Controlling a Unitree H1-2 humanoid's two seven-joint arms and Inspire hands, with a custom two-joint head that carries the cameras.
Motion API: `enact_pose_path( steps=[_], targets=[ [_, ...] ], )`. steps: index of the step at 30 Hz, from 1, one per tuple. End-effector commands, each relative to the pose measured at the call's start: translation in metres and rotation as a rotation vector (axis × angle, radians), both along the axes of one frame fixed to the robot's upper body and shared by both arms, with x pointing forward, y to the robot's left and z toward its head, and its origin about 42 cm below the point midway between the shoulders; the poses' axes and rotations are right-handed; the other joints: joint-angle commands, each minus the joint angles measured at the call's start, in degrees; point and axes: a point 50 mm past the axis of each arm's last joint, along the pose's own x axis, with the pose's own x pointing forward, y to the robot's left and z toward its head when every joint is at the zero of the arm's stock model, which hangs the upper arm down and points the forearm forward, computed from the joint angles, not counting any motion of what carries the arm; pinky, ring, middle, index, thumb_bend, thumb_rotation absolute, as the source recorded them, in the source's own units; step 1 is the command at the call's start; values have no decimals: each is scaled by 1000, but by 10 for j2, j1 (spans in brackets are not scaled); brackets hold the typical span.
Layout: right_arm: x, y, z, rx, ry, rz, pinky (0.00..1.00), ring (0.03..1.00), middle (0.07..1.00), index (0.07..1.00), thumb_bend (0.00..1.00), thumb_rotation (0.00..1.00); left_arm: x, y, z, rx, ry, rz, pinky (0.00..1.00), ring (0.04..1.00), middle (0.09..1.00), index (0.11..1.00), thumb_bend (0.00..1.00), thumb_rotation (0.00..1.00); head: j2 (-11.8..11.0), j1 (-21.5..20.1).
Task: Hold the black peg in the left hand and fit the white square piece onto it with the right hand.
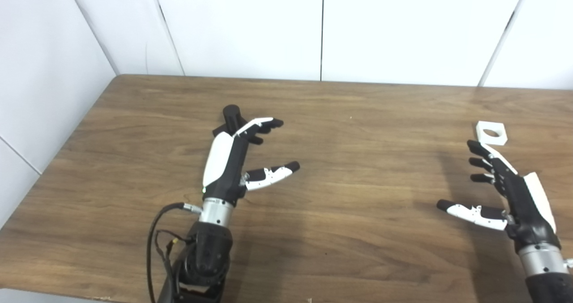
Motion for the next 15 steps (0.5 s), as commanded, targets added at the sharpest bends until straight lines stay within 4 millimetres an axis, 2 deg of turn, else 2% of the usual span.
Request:
enact_pose_path(
  steps=[1,5,11,15],
  targets=[
    [6,2,23,-13,-92,14,729,840,879,864,669,0,10,8,25,52,-98,26,663,774,780,704,723,210,1,1],
    [6,3,25,-15,-91,14,736,839,880,863,662,0,19,17,32,107,-117,69,644,783,789,700,726,199,0,1],
    [6,3,26,-10,-99,19,731,841,882,860,659,0,35,33,44,166,-117,128,696,827,819,707,730,228,0,2],
    [5,3,26,-11,-95,18,733,841,885,861,660,0,47,46,51,222,-122,165,689,828,828,710,733,242,0,2]
  ],
)
